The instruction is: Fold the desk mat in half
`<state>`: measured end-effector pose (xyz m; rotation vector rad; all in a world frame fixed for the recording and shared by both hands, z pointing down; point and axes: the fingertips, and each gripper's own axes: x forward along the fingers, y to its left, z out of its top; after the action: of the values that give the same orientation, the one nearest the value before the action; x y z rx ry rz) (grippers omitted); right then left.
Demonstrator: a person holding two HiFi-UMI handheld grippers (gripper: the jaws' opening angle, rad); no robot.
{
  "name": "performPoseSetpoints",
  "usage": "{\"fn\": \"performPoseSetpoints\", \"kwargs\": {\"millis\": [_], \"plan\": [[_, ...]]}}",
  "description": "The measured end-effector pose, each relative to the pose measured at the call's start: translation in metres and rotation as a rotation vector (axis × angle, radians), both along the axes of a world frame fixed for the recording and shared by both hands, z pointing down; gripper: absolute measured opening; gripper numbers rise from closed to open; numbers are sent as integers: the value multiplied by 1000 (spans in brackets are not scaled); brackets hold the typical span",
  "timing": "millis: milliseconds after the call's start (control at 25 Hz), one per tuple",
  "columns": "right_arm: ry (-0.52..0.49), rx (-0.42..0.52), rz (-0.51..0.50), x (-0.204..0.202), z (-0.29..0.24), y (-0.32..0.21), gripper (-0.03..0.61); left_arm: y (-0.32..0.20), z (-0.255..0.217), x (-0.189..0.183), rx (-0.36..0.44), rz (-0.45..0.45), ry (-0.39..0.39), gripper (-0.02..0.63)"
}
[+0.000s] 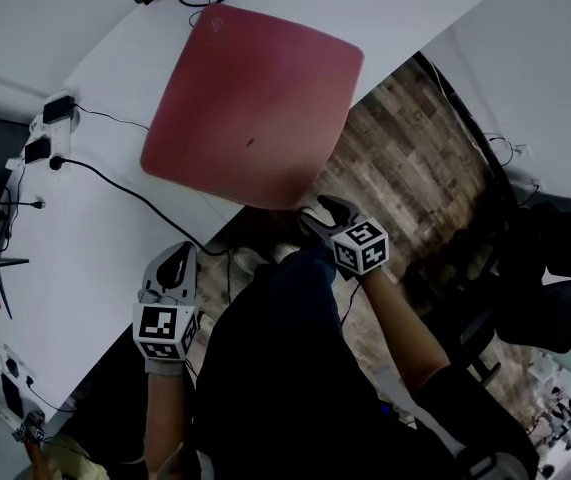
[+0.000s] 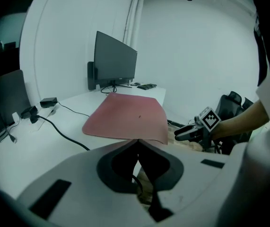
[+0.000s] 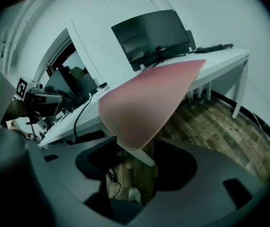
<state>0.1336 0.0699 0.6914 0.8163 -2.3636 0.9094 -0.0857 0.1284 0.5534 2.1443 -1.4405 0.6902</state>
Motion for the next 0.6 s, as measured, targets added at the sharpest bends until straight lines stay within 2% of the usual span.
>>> {"fn": "performPoseSetpoints", "kwargs": {"millis": [320, 600], "plan": [[-27, -100, -109, -15, 46, 5, 272, 10, 15, -7, -34, -10, -35, 6], [-61, -155, -183, -29, 61, 0, 282, 21, 26, -13, -72, -43, -37, 6]]}}
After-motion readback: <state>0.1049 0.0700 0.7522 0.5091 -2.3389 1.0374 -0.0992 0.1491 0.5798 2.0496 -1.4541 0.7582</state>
